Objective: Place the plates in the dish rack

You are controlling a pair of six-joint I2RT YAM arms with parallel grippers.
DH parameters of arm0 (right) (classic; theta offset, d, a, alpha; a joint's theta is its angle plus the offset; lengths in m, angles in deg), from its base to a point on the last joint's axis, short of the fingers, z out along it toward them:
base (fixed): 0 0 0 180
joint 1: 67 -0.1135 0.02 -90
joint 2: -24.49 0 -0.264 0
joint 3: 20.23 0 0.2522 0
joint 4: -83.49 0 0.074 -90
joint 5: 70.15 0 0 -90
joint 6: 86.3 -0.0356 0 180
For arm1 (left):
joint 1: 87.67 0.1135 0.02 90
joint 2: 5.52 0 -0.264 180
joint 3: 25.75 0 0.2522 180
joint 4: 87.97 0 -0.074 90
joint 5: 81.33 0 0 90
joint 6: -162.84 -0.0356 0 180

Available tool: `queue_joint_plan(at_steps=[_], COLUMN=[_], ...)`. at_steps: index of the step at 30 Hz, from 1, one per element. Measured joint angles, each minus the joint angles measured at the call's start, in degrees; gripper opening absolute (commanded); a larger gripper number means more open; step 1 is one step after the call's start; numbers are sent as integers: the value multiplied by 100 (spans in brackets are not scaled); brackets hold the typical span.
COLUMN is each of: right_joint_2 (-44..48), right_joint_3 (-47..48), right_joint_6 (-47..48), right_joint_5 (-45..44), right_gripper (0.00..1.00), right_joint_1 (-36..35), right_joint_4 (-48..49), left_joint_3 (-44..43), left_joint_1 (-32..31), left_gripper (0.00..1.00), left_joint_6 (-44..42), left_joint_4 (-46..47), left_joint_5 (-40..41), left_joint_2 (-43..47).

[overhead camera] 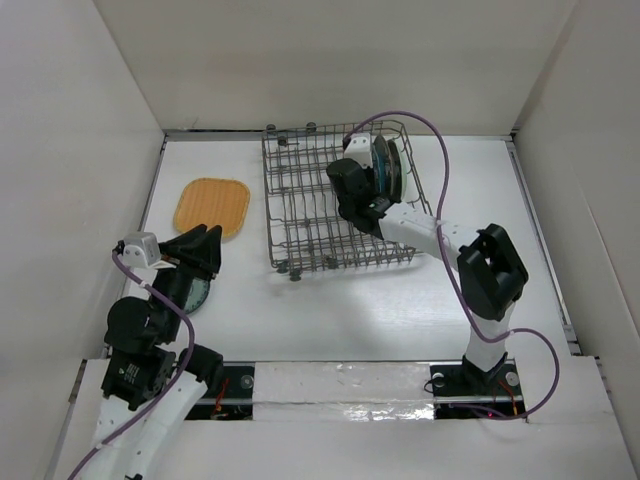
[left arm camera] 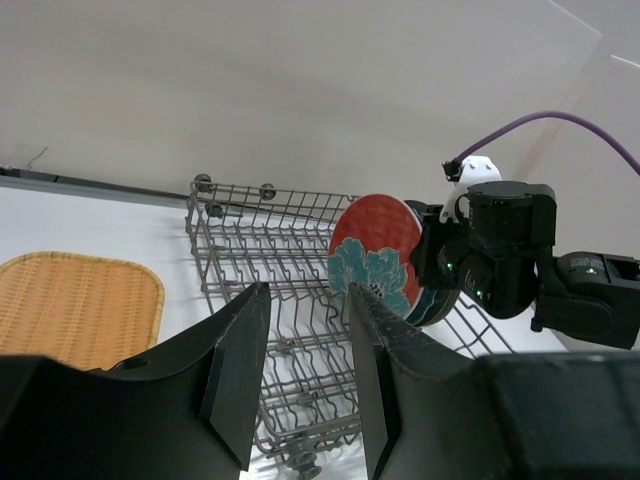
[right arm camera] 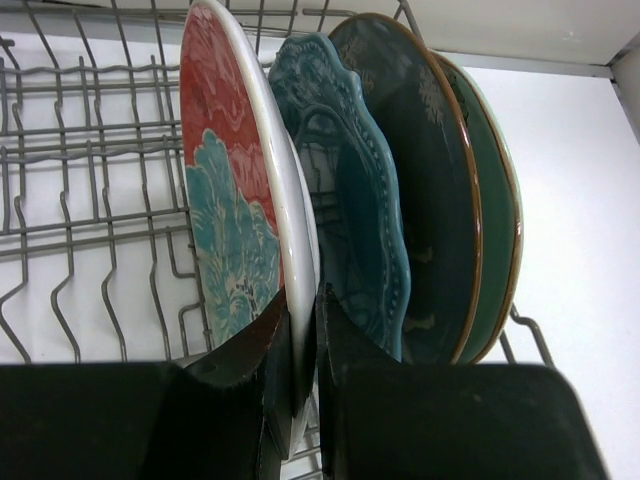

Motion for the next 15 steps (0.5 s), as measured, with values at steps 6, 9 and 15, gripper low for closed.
queue_joint_plan(at_steps=[6, 9, 15], right_joint_2=[-24, -9, 463], right_joint_3=[-20, -20, -57], right_joint_6=[-170, -313, -413], right_joint_5=[-111, -37, 282], right_gripper=[22, 44, 69], right_joint_1=[-61, -74, -142], right_joint_4=[13, 98, 177], left_joint_3=[0, 0, 0], left_joint_1=[0, 0, 0], left_gripper=[33, 33, 32], left_joint_6=[0, 0, -2], left_joint_4=[-2, -7, -15], left_joint_5=[-2, 0, 13], left_joint_2=[-203, -321, -459])
